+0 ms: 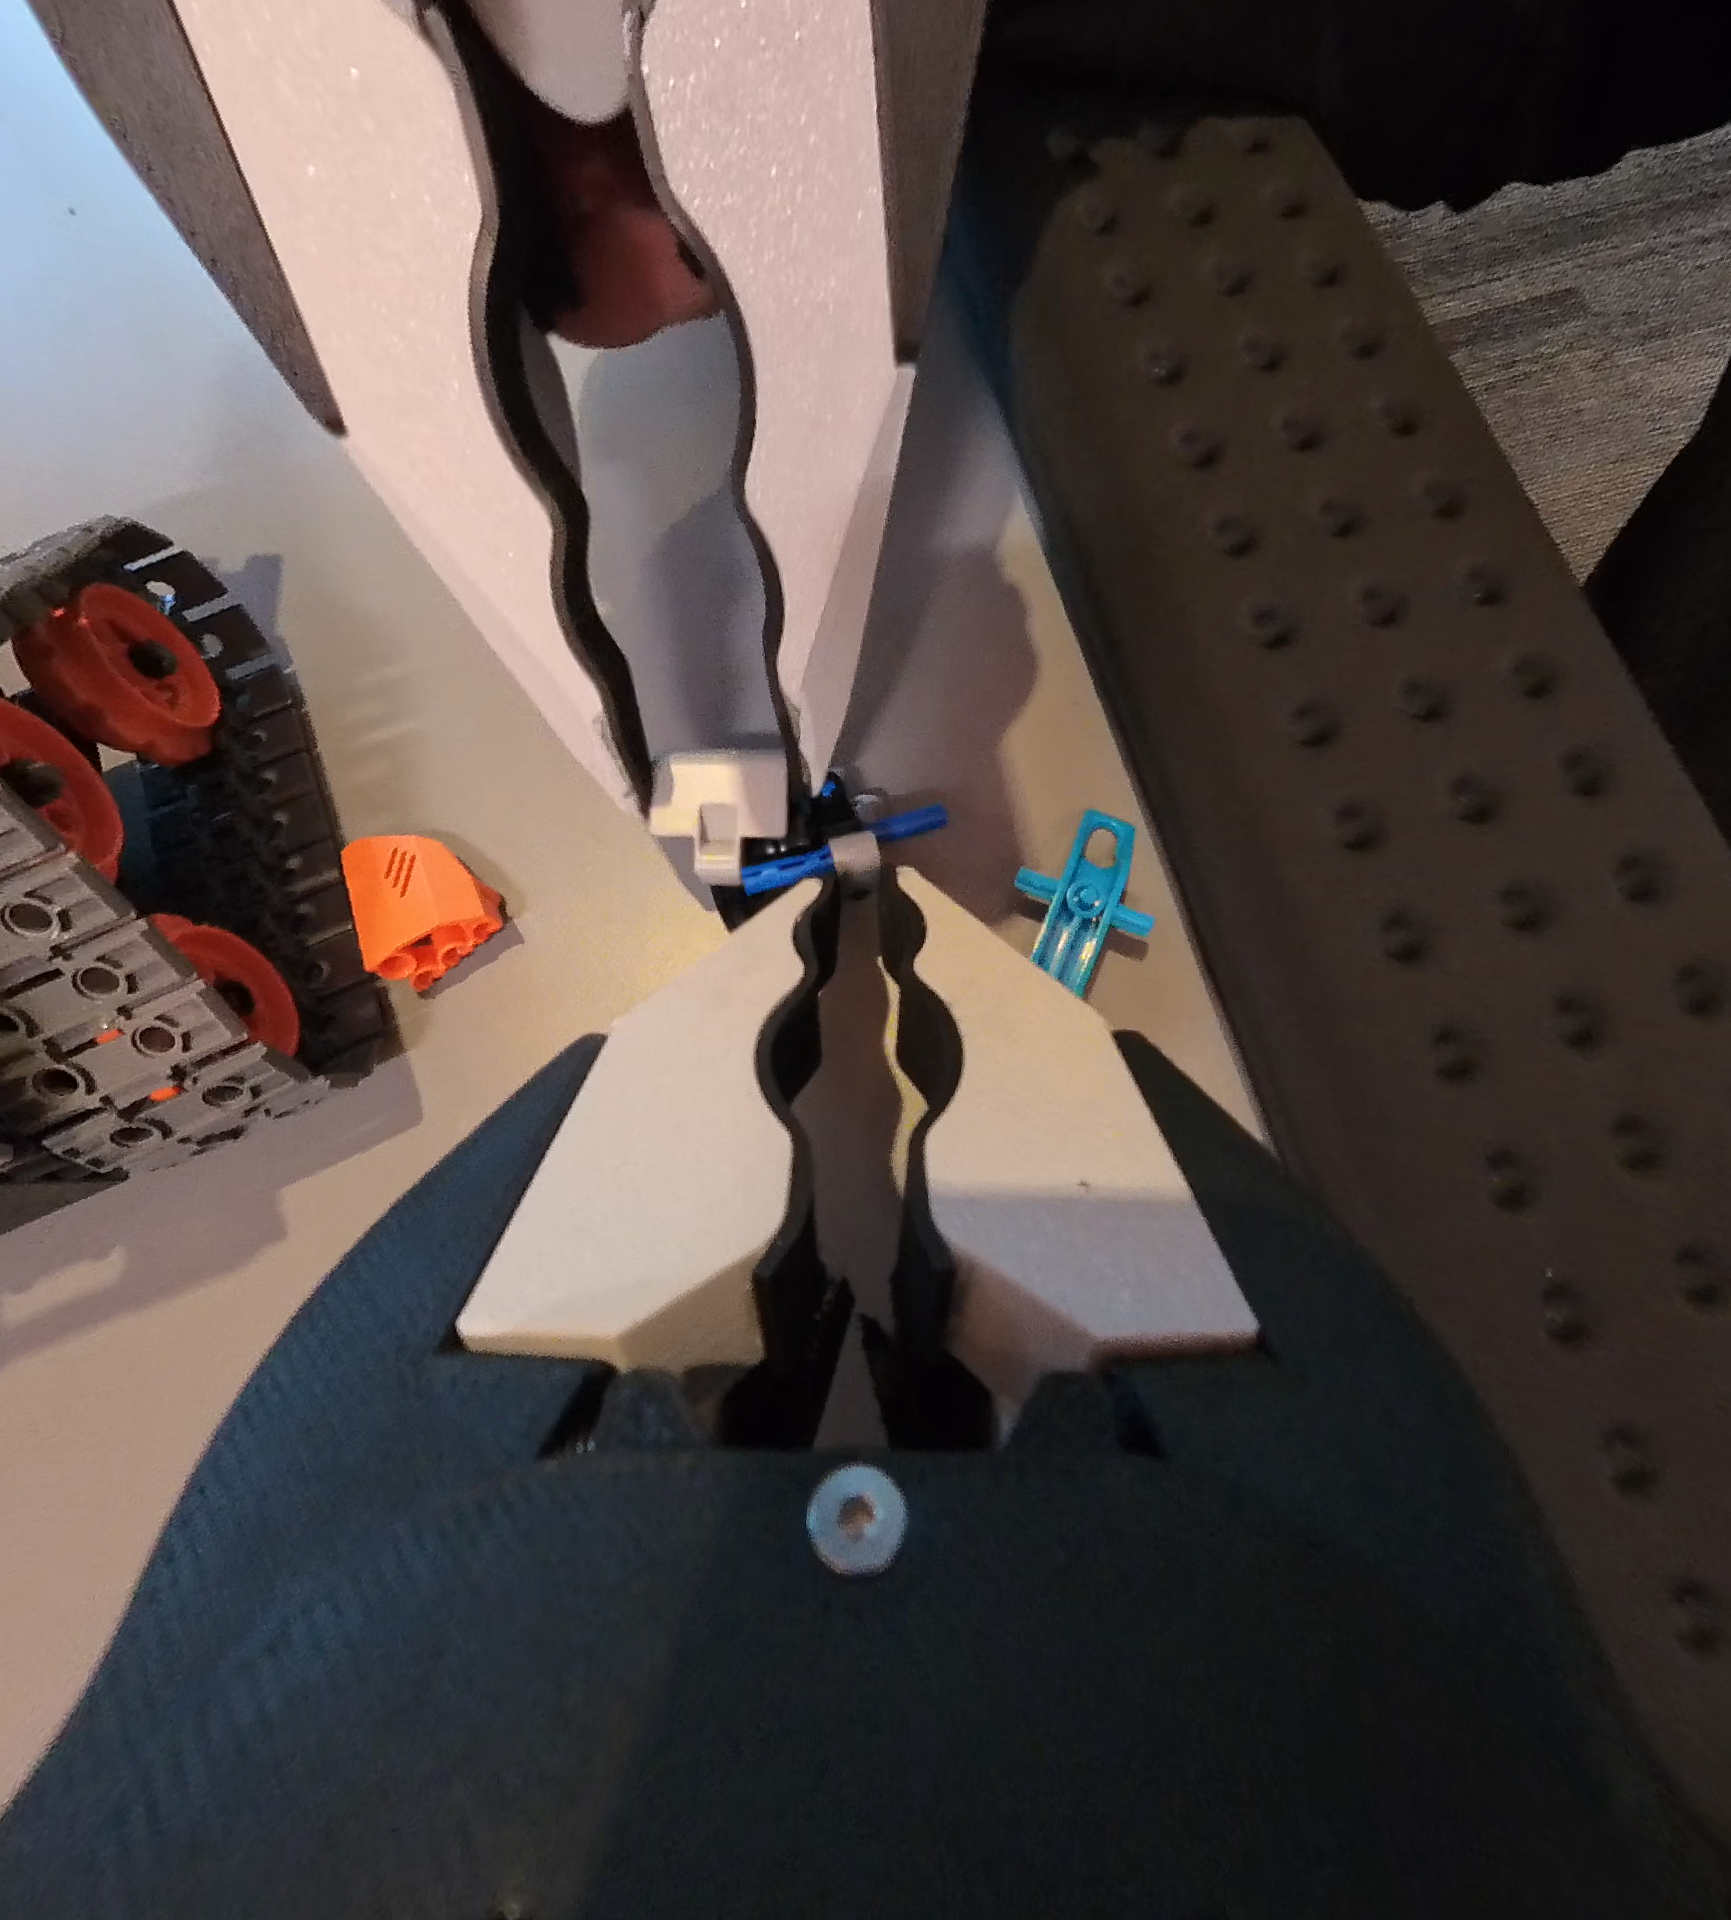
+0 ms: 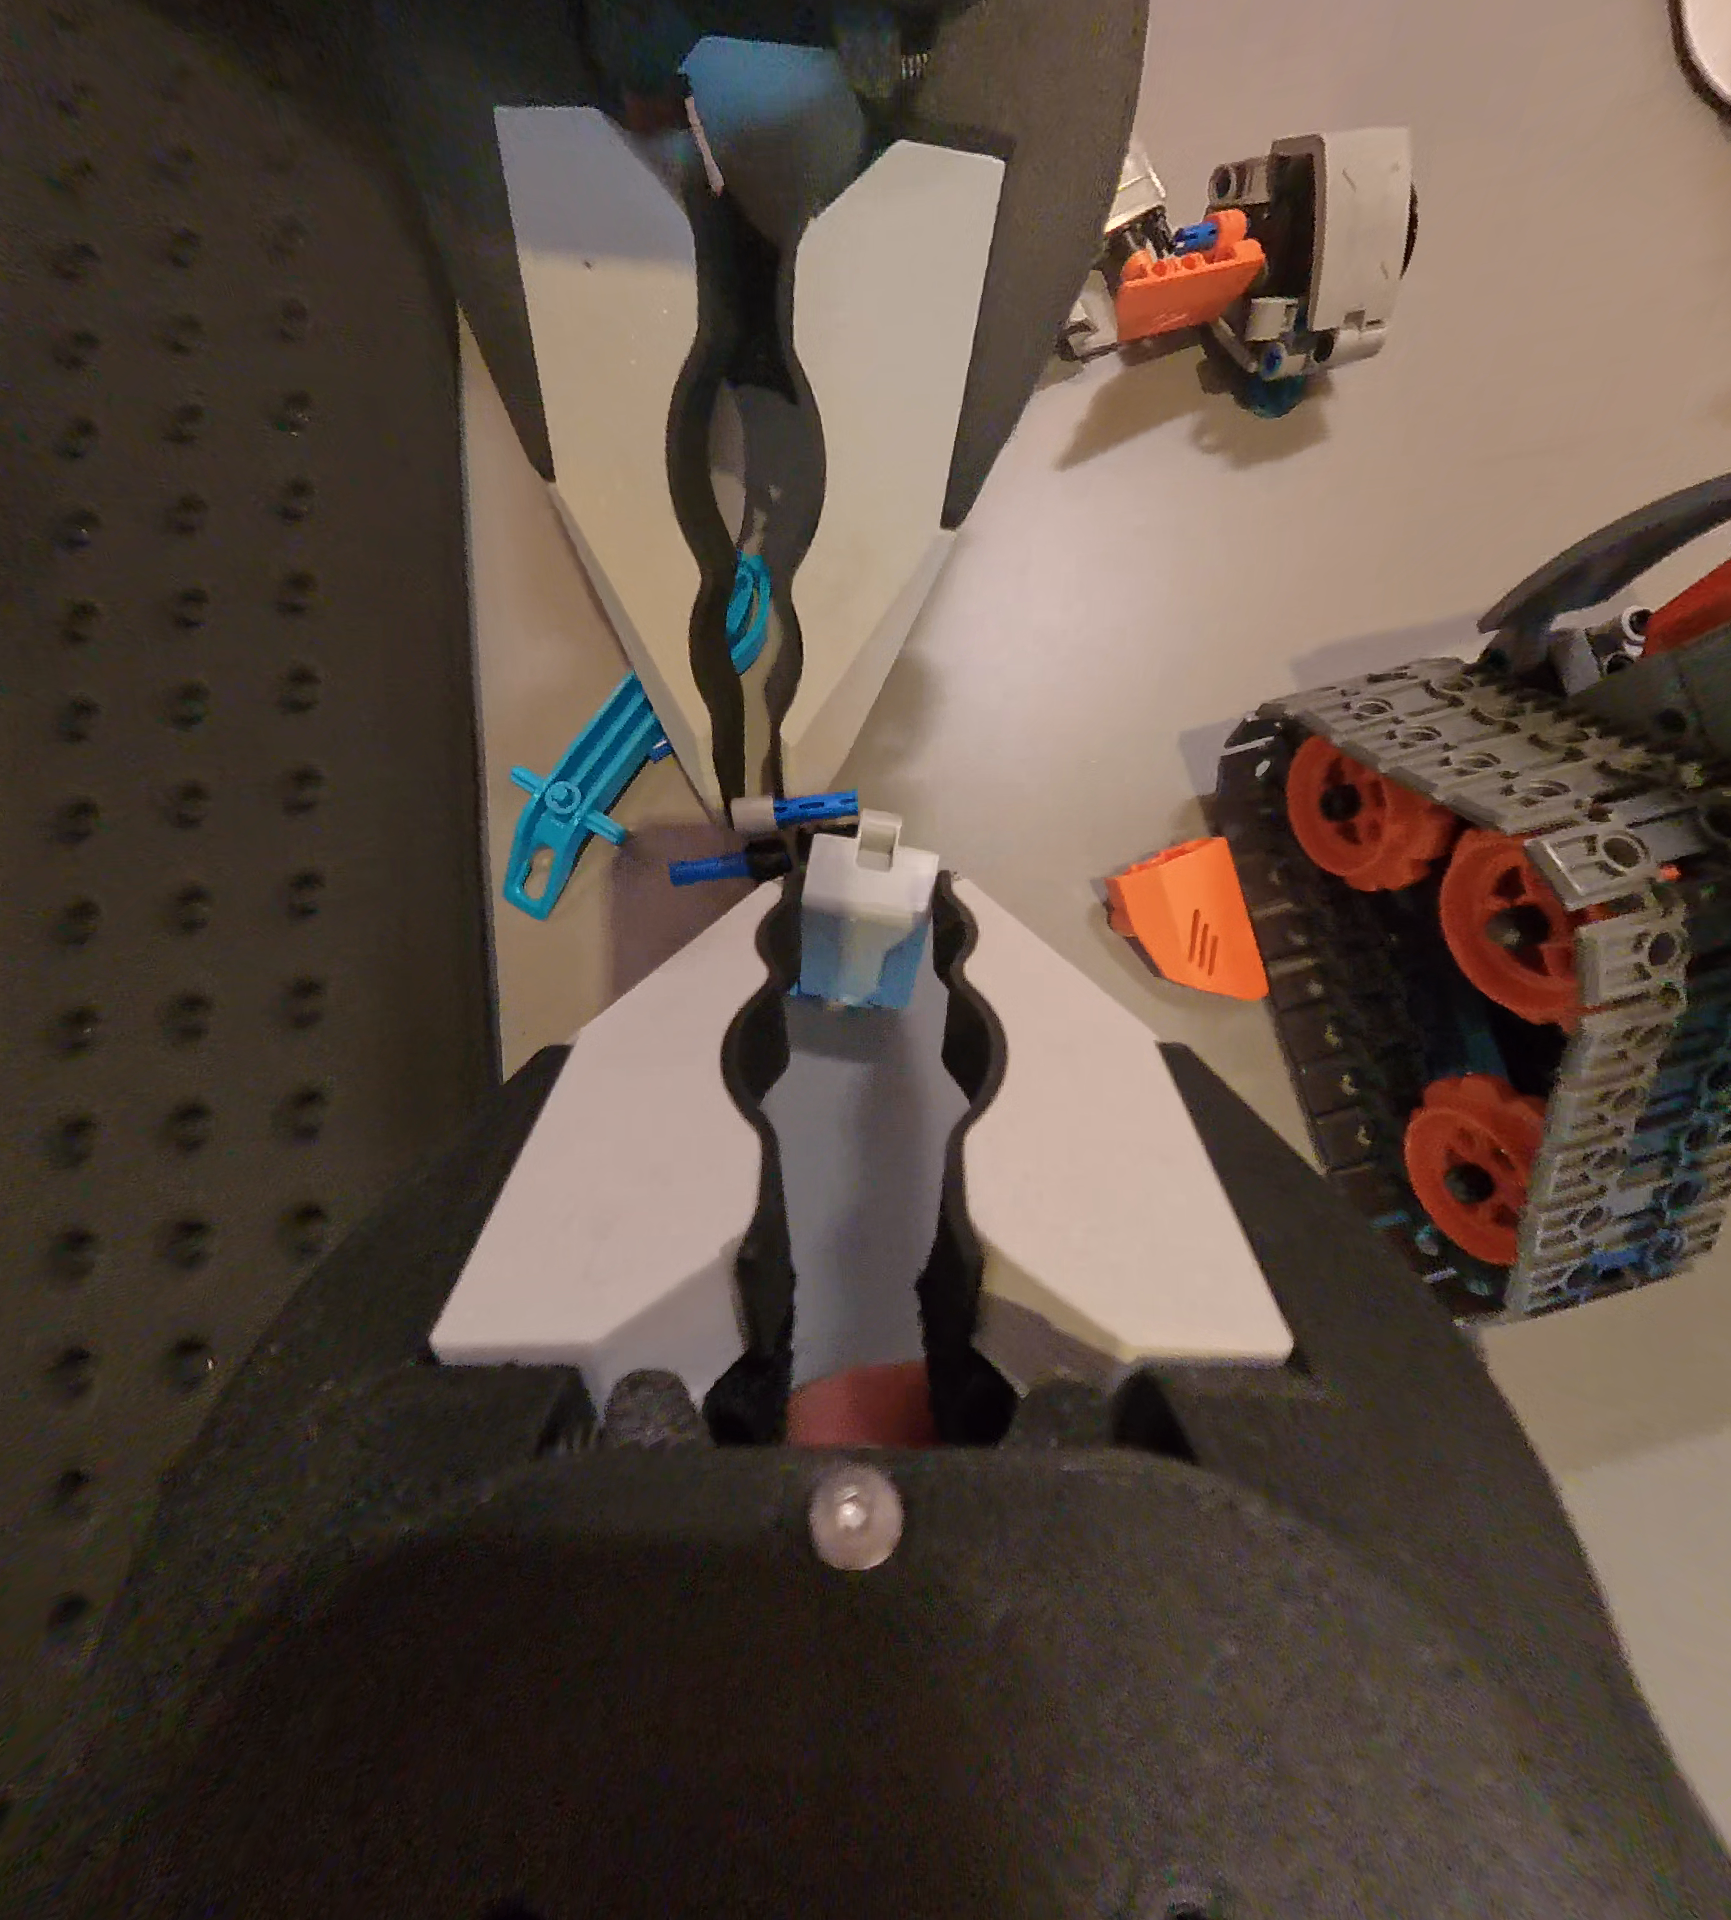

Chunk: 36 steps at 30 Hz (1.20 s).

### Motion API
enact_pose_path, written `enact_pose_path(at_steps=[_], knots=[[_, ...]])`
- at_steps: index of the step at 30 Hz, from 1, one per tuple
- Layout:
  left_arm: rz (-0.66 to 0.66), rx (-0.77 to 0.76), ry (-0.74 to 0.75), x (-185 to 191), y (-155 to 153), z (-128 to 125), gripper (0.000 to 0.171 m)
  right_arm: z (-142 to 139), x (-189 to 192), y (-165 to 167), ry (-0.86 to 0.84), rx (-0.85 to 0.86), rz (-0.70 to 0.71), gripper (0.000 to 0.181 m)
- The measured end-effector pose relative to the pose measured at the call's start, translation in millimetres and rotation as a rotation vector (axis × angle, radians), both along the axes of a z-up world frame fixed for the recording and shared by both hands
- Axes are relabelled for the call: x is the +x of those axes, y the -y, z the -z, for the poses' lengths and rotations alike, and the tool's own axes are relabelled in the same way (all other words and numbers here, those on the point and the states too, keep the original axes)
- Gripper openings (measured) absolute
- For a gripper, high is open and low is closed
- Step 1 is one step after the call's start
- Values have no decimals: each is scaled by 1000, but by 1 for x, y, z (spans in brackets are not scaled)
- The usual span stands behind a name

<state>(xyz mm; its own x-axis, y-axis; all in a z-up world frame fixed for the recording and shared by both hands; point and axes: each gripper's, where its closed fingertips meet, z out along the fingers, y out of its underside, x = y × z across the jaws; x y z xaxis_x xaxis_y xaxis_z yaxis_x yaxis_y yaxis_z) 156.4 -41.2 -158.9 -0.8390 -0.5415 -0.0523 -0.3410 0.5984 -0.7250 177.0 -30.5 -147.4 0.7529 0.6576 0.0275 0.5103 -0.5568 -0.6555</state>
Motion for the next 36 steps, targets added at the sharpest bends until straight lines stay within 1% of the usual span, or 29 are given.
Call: enact_pose_path(at_steps=[3, 6, 7, 10, 13, 14, 18, 23, 25, 30, 34, 35, 36], knots=[[-9, 2, 4, 0, 1, 0, 7, 0, 1, -1, -6, 3, 1, 22], [-33, 1, 5, -2, 2, -1, 25, 0, 6, -4, -14, 1, 31, 22], [-49, 5, 11, -2, 2, -1, 28, 0, 7, -4, -17, 1, 38, 22], [-125, 42, 43, 5, -3, 0, 24, 0, 8, -7, -27, -1, 59, 22], [-168, 58, 72, 10, -7, -1, 13, 0, 9, -9, -35, -3, 72, 22], [-184, 58, 83, 13, -9, -2, 7, 0, 9, -9, -35, -2, 74, 22], [-171, 44, 83, 14, -9, -2, 4, 0, 11, -10, -21, 6, 78, 22], [-96, 20, 49, 14, -7, -1, 4, -1, 10, -10, -32, 23, 45, 22], [-92, -15, 29, 13, -6, -1, 3, -1, 10, -10, -59, 22, 38, 22], [-75, -38, 3, 11, -7, 0, 3, -2, 8, -11, -119, 16, 27, 22], [-104, -65, -22, 12, -10, -1, 4, -1, 11, -13, -113, 17, 48, 22], [-114, -48, -13, 13, -11, -2, 6, -1, 12, -14, -101, 22, 57, 22], [-124, -31, -13, 12, -12, -3, 13, -1, 14, -15, -94, 27, 68, 22]])
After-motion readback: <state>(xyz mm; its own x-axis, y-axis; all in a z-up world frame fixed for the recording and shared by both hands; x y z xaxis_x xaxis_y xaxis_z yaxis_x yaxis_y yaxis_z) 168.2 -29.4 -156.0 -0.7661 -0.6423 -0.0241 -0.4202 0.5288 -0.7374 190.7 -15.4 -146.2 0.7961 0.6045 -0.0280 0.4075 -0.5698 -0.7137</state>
